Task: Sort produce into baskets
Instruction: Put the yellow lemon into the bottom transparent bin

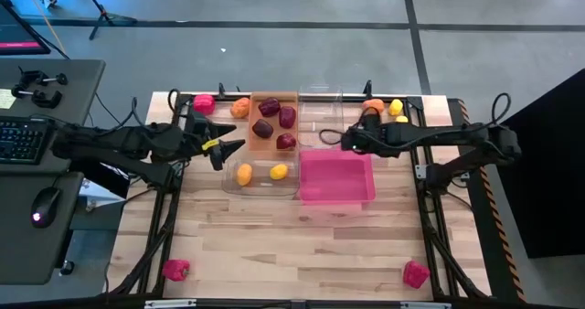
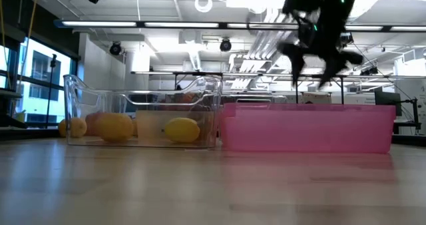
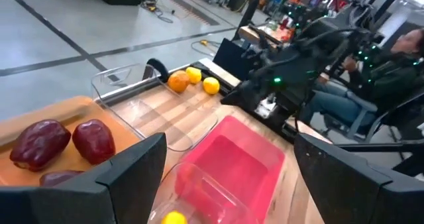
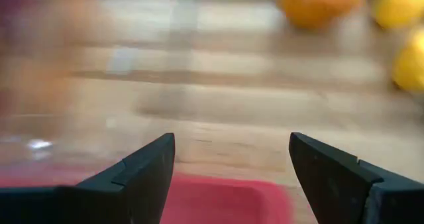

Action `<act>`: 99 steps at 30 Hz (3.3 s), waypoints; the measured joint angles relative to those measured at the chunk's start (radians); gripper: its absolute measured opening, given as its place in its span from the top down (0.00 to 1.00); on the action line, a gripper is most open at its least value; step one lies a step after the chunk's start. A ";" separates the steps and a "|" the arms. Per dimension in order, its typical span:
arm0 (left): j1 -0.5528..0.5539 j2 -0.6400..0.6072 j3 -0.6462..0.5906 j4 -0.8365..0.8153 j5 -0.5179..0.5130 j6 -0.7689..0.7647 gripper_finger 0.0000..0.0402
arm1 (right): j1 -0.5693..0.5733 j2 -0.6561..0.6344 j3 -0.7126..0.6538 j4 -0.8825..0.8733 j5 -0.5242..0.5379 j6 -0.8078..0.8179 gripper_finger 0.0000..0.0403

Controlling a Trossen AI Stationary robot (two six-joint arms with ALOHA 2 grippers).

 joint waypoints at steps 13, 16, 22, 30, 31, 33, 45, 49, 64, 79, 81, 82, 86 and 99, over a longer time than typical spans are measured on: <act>0.261 0.106 0.000 0.134 0.056 -0.067 0.20 | -0.468 -0.002 -0.209 0.052 0.047 -0.026 0.29; 0.318 0.123 0.000 0.182 0.108 -0.063 0.20 | -0.520 -0.002 -0.212 0.051 0.081 -0.056 0.29; 0.423 0.159 0.000 0.193 0.131 -0.058 0.20 | -0.591 0.019 -0.212 0.049 0.121 -0.056 0.29; 0.565 0.186 0.000 0.215 0.394 0.015 0.20 | -0.642 0.130 -0.212 0.121 0.134 -0.076 0.29; 0.576 0.187 0.000 0.215 0.412 0.020 0.20 | -0.648 0.141 -0.212 0.131 0.136 -0.082 0.29; 0.593 0.187 0.000 0.214 0.442 0.026 0.20 | -0.659 0.164 -0.212 0.142 0.118 -0.085 0.29; 0.617 0.187 0.000 0.204 0.494 0.071 0.20 | -0.664 0.317 -0.212 0.191 0.100 -0.186 0.29; 0.617 0.187 0.000 0.204 0.493 0.071 0.20 | -0.664 0.319 -0.211 0.198 0.107 -0.210 0.30; 0.633 0.159 0.000 0.224 0.480 0.086 0.20 | -0.530 0.149 -0.214 0.061 0.045 -0.280 0.71; 0.721 0.152 0.000 0.348 0.444 0.131 0.20 | -0.162 -0.161 -0.211 0.895 -0.381 -0.555 0.67; 0.721 0.151 0.000 0.352 0.444 0.130 0.20 | -0.107 -0.086 -0.211 1.033 -0.428 -0.576 0.66; 0.721 0.151 0.000 0.351 0.445 0.124 0.20 | -0.080 -0.044 -0.211 1.096 -0.444 -0.580 0.66; 0.721 0.151 0.000 0.349 0.461 0.092 0.20 | 0.008 0.129 -0.211 1.336 -0.513 -0.568 0.63; 0.720 0.151 0.000 0.338 0.486 0.076 0.20 | 0.061 0.428 0.104 1.214 -0.680 -0.646 0.55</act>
